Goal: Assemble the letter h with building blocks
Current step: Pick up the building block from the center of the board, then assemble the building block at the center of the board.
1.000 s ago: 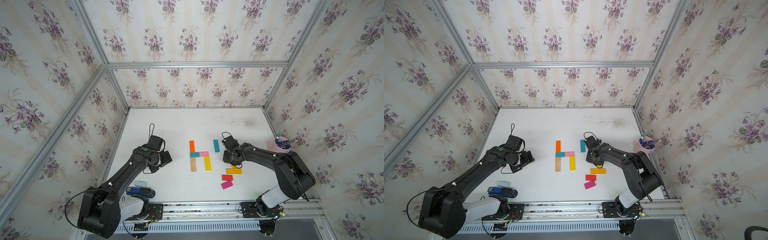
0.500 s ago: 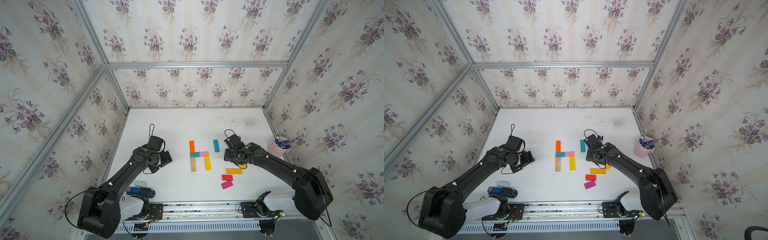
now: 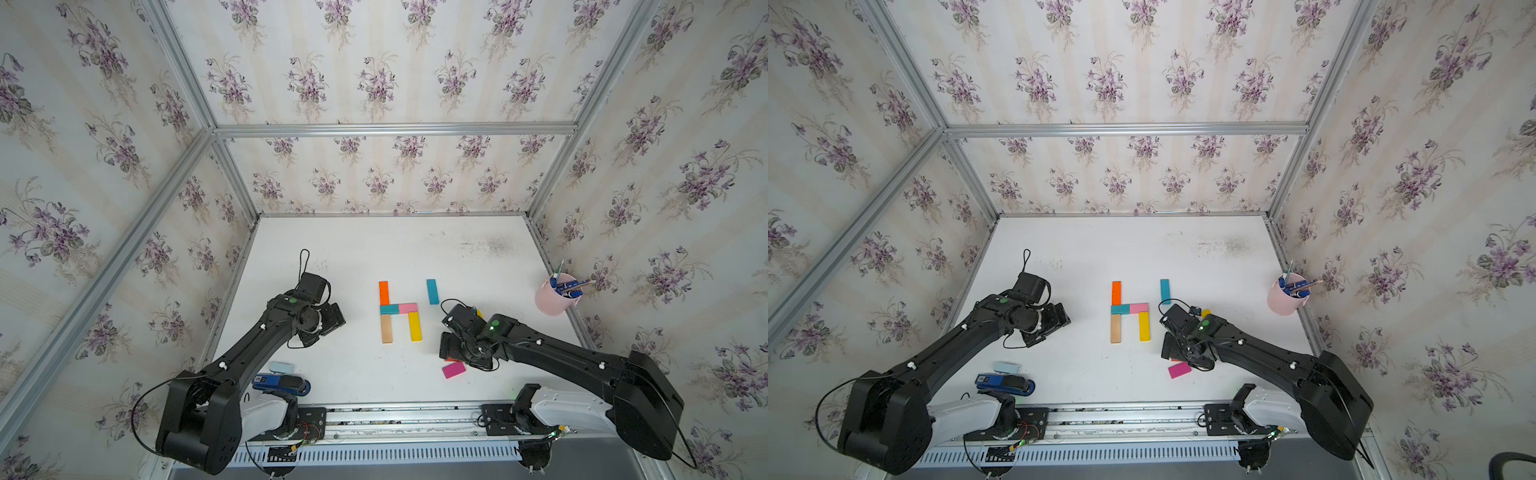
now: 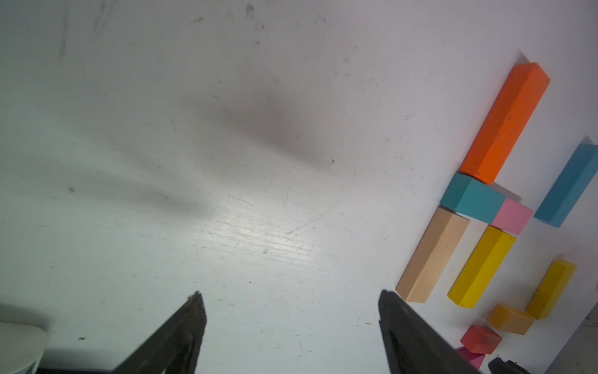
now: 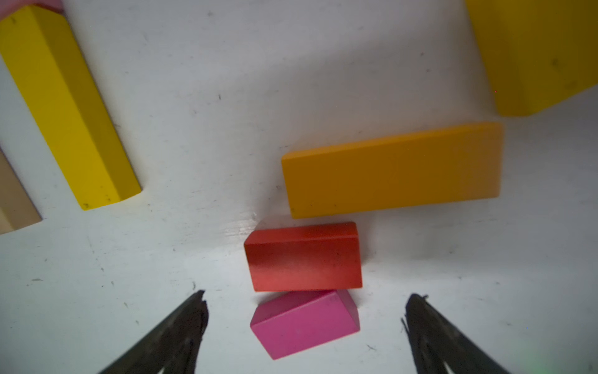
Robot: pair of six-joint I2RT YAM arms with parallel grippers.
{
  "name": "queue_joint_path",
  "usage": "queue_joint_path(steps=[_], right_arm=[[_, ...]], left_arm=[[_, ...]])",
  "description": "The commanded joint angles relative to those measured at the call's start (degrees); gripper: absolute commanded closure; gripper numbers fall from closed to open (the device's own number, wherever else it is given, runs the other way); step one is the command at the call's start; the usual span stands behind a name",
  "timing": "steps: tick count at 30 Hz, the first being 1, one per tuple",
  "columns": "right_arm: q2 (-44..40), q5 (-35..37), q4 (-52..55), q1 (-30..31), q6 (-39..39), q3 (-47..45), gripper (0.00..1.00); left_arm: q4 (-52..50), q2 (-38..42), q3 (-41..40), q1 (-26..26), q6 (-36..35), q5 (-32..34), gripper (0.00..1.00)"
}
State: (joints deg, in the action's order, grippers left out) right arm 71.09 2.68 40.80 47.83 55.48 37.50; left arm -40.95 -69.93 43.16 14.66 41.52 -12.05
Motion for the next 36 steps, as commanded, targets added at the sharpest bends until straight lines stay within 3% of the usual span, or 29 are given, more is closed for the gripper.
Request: queue_joint_path(steps=[1, 7, 12, 19, 24, 30, 36], right_arm=[[2.1, 0.0, -0.7, 0.1, -0.5, -0.3, 0.1], [3.8, 2.2, -2.9, -0.6, -2.8, -0.3, 0.21], [6.7, 1.8, -4.3, -0.6, -4.3, -0.4, 0.4], [3.7, 1.0, -3.6, -0.5, -6.8, 0.1, 0.55], [1.1, 3.9, 1.5, -0.8, -11.2, 8.9, 0.56], [9.8, 5.6, 3.6, -5.4, -18.1, 19.2, 0.57], [18.5, 4.0, -2.5, -9.8, -23.8, 19.7, 0.59]], left_arm=[[-0.2, 0.3, 0.2, -0.1, 0.0, 0.0, 0.14], [0.3, 0.4, -0.6, 0.0, 0.4, -0.1, 0.14], [-0.3, 0.6, 0.0, -0.1, 0.1, 0.2, 0.14], [0.0, -0.2, 0.3, 0.0, 0.1, -0.1, 0.14], [-0.3, -0.1, 1.1, -0.1, 0.1, 0.1, 0.14], [-0.9, 0.2, 2.0, 0.0, 0.2, 0.3, 0.14], [-1.5, 1.1, 2.1, 0.0, 0.2, 0.9, 0.14]])
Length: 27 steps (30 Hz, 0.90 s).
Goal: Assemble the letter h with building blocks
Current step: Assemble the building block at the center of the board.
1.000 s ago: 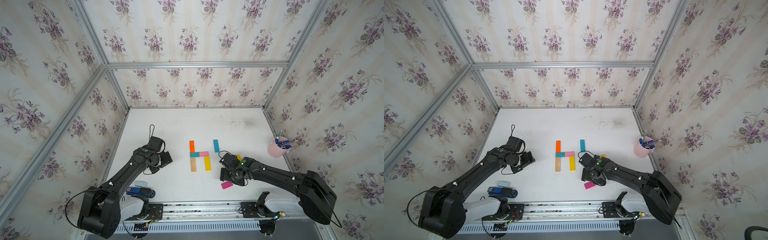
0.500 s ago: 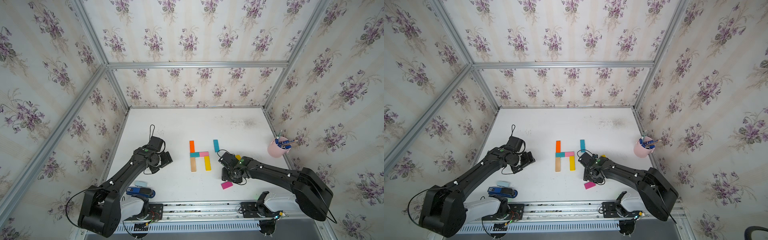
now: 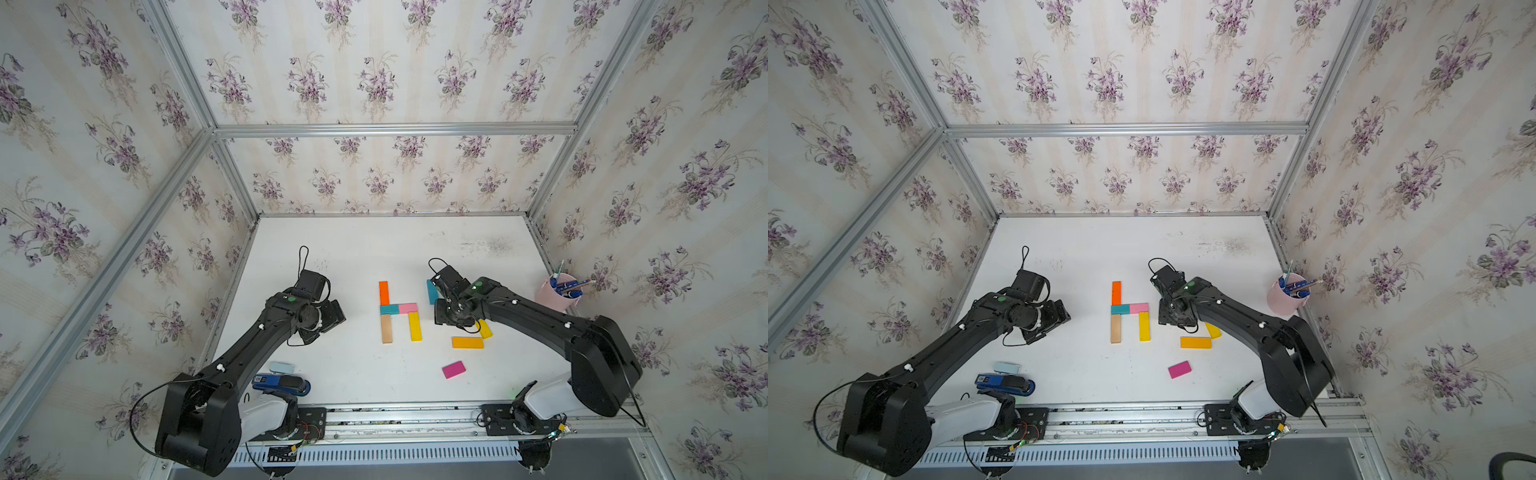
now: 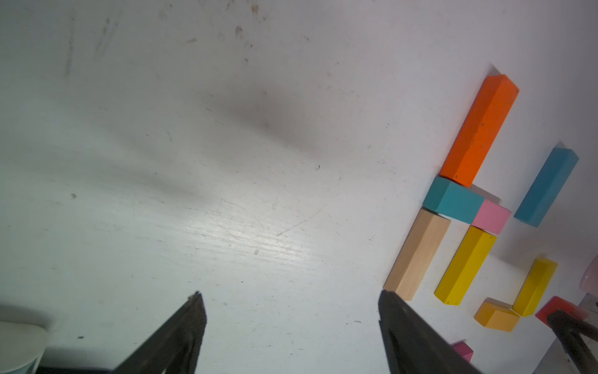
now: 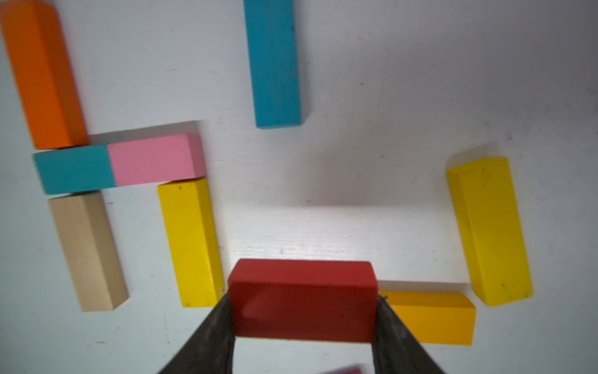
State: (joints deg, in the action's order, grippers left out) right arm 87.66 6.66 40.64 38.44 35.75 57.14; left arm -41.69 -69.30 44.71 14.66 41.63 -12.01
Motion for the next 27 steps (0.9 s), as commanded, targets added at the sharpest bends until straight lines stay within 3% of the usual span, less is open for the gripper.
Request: queue_joint_path(steps=[1, 19, 27], right_arm=[[2.9, -0.4, -3.7, -0.5, -5.0, 0.0, 0.6], [12.8, -1.2, -11.1, -4.0, -8.1, 0.3, 0.53], [13.9, -1.1, -10.9, -4.4, -8.1, 1.2, 0.32]], left_arm=[[-0.8, 0.6, 0.5, 0.0, 0.1, 1.0, 0.14], [-0.3, -0.4, 0.0, 0.0, 0.1, 1.1, 0.14], [-0.5, -0.1, -0.2, 0.0, 0.0, 1.2, 0.14]])
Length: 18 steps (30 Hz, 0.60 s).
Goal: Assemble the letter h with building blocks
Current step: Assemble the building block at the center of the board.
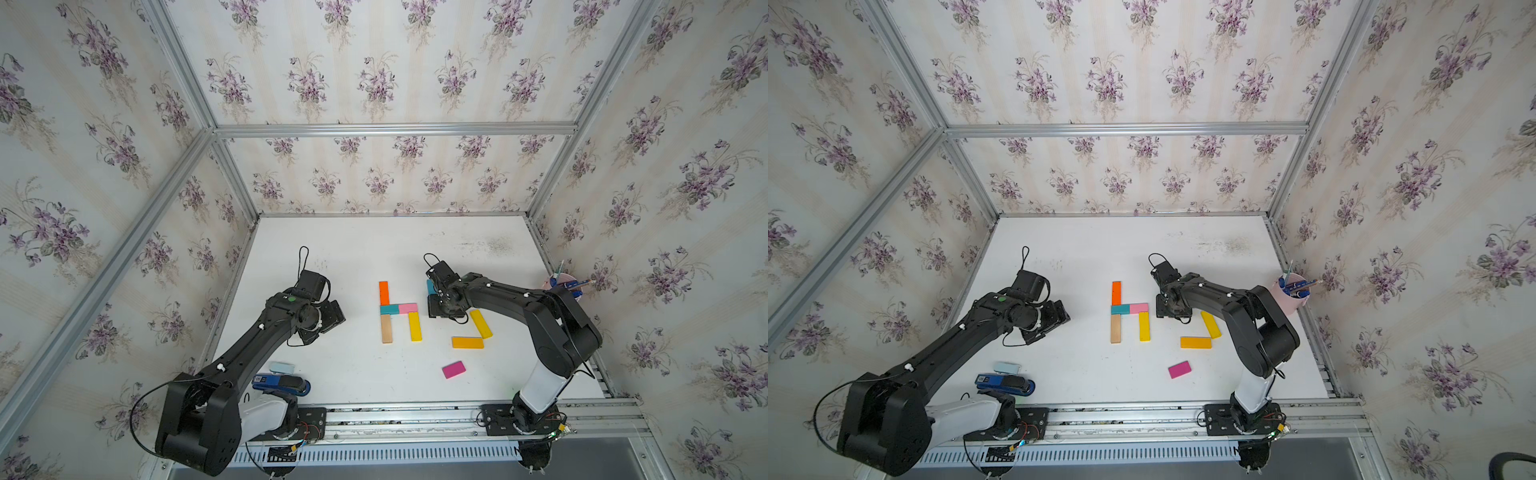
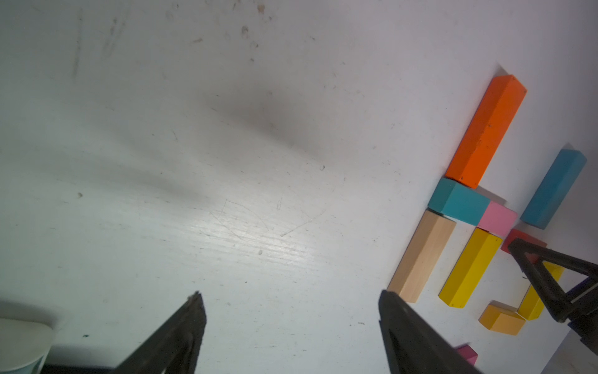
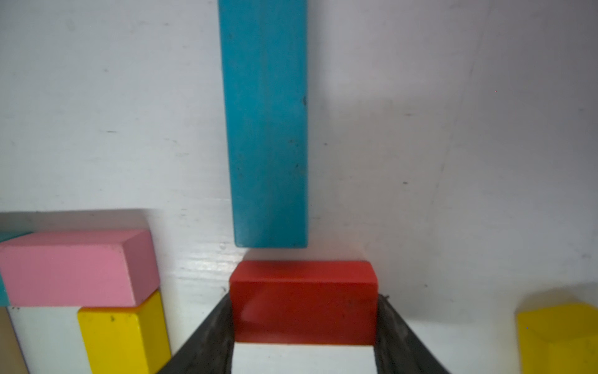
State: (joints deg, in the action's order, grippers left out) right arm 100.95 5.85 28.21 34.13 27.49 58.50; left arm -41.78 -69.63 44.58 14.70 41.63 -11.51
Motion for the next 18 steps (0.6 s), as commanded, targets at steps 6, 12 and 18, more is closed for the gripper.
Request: queue_joint_path(steps=[6, 12, 18], right_arm=[[0.4, -2.0, 1.8, 0.0, -0.1, -0.4, 0.29], [0.7, -2.4, 1.5, 0.0, -0.5, -0.3, 0.34], [1.5, -1.5, 2.2, -0.1, -0.7, 1.5, 0.4]], left_arm=[[-0.2, 0.2, -0.4, -0.1, 0.0, 0.7, 0.14], [0.0, 0.0, -0.5, -0.1, 0.0, 0.5, 0.14], [-0.1, -0.1, -0.1, -0.1, 0.0, 0.5, 0.14]])
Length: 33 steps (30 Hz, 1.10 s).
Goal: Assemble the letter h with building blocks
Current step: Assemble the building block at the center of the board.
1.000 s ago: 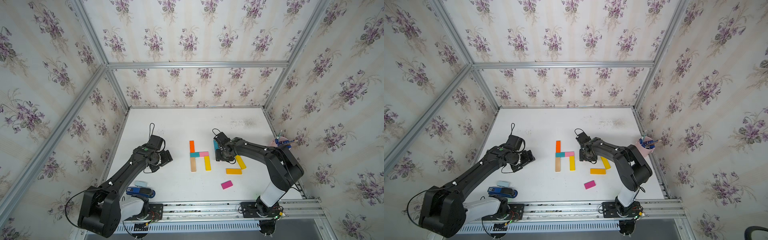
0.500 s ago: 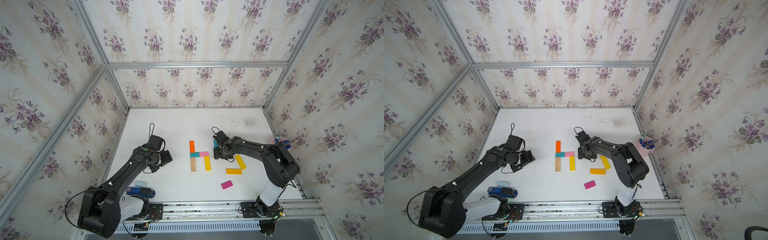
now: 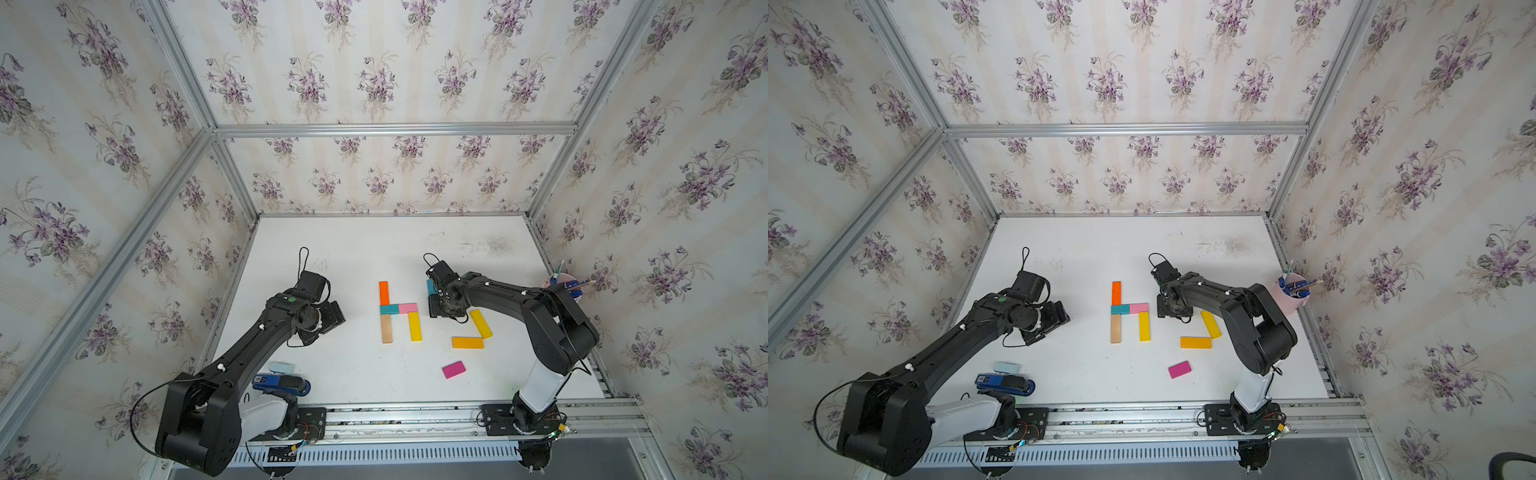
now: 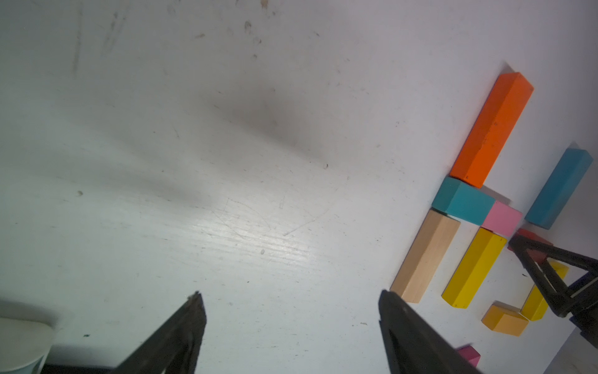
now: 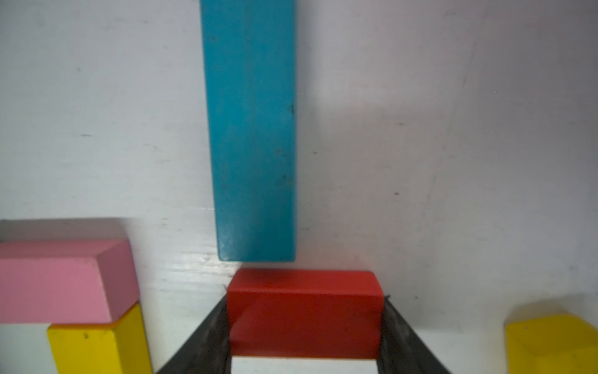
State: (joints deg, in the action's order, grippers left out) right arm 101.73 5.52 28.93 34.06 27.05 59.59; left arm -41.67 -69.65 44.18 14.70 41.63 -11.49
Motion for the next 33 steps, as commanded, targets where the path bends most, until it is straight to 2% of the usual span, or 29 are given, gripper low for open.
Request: queue_joint_path(steps=[1, 28, 33], right_arm=[[0.8, -1.2, 1.6, 0.0, -0.3, 0.7, 0.4], [3.4, 1.2, 2.9, 0.0, -0.9, 2.6, 0.41], [2.8, 0.7, 3.1, 0.0, -1.1, 2.5, 0.28]], left_arm=[[-0.1, -0.1, 0.3, -0.1, 0.0, 0.4, 0.14], [0.1, -0.6, 0.2, -0.1, -0.1, 0.3, 0.14], [0.1, -0.6, 0.4, -0.1, -0.3, 0.1, 0.14]])
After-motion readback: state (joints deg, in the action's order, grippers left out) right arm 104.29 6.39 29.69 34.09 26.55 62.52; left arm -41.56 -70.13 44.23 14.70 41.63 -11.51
